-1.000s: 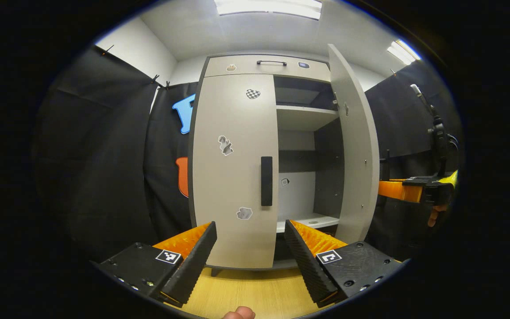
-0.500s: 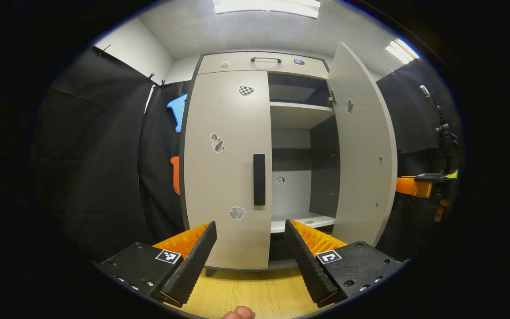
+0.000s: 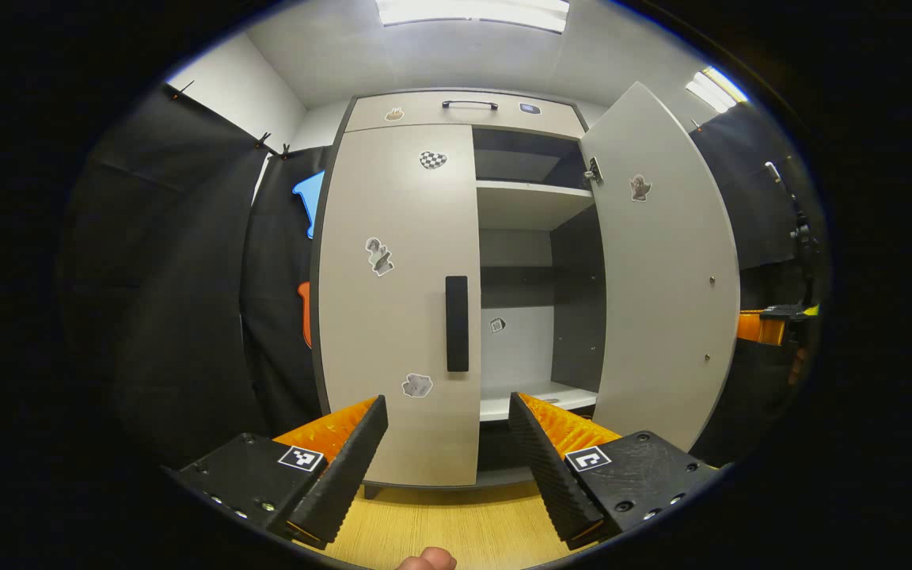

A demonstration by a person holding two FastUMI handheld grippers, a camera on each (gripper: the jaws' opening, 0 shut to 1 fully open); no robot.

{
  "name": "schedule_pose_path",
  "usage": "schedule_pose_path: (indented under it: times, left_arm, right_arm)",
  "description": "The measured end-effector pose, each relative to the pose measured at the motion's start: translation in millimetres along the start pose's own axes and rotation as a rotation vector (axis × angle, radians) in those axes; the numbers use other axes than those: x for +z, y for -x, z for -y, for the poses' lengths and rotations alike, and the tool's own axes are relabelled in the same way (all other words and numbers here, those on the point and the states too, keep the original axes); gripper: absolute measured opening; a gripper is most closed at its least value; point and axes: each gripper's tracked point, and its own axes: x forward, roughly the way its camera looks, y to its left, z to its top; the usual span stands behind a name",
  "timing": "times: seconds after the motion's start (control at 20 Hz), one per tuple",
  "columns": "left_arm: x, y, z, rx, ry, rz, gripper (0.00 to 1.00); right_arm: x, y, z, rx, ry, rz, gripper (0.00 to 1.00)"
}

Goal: Open the right door of the double-door shoe cabinet with the right hand, and open the left door with the left hand.

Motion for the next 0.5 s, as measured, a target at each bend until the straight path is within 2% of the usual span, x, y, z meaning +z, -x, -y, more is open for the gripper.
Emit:
schedule_pose_path:
  times: [0.3,0.5]
  left_arm:
    - [-7.4,1.9,-8.4,0.022,-0.001,-0.011,0.95]
    - [-9.7,1.7,-17.9,0.03,0.01,-0.003,0.95]
  right_arm:
    - [-1.7,21.0,2.0,-0.049,-0.014,0.021,0.04]
    - [-9.5,30.2,-31.1,0.036,-0.032,0.01,0.04]
